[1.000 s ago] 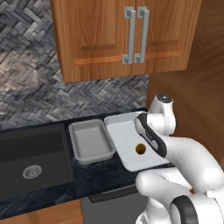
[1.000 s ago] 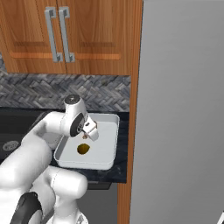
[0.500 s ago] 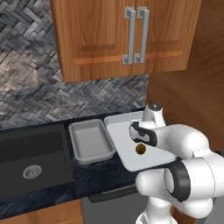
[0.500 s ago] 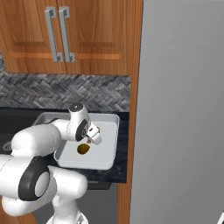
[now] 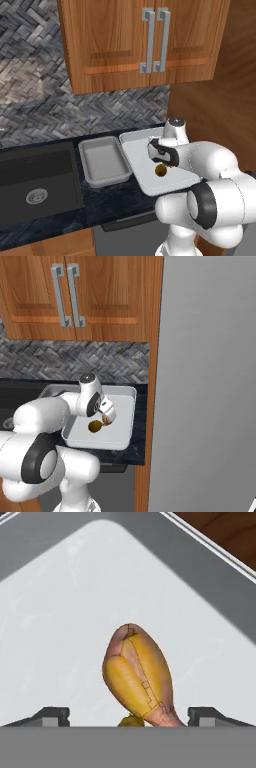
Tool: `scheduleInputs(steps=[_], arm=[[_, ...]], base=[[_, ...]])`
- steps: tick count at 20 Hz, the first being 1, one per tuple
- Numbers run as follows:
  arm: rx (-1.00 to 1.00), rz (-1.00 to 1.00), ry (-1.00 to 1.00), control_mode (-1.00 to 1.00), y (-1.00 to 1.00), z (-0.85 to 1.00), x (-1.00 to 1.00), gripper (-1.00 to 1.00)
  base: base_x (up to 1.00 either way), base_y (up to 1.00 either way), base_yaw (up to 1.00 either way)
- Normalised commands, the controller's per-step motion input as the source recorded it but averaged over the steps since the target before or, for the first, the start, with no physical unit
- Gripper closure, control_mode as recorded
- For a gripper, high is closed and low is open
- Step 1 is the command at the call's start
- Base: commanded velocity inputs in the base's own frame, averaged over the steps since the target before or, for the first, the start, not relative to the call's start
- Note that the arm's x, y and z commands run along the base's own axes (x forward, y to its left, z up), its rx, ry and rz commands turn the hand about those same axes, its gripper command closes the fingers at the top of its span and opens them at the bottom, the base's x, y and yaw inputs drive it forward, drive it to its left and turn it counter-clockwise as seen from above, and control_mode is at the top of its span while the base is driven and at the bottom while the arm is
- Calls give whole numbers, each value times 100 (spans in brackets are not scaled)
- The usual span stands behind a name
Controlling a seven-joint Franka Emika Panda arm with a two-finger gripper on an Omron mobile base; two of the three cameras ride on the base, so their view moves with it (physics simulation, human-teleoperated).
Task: Place one lemon and one chicken drumstick in each tupperware on the nearby counter, to pack two identical lunches.
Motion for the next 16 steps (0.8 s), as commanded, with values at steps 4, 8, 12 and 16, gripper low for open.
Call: scheduleInputs(steps=[4, 8, 12, 16], arm=[[0, 0, -4, -100, 0, 23, -16, -100], [0, 0, -12, -100, 30, 93, -70, -100], [0, 0, -2, -100, 51, 95, -100, -100], [2, 0, 2, -100, 41, 71, -100, -100]], base=[[0, 0, 0], [0, 0, 0], [0, 0, 0], [0, 0, 0]])
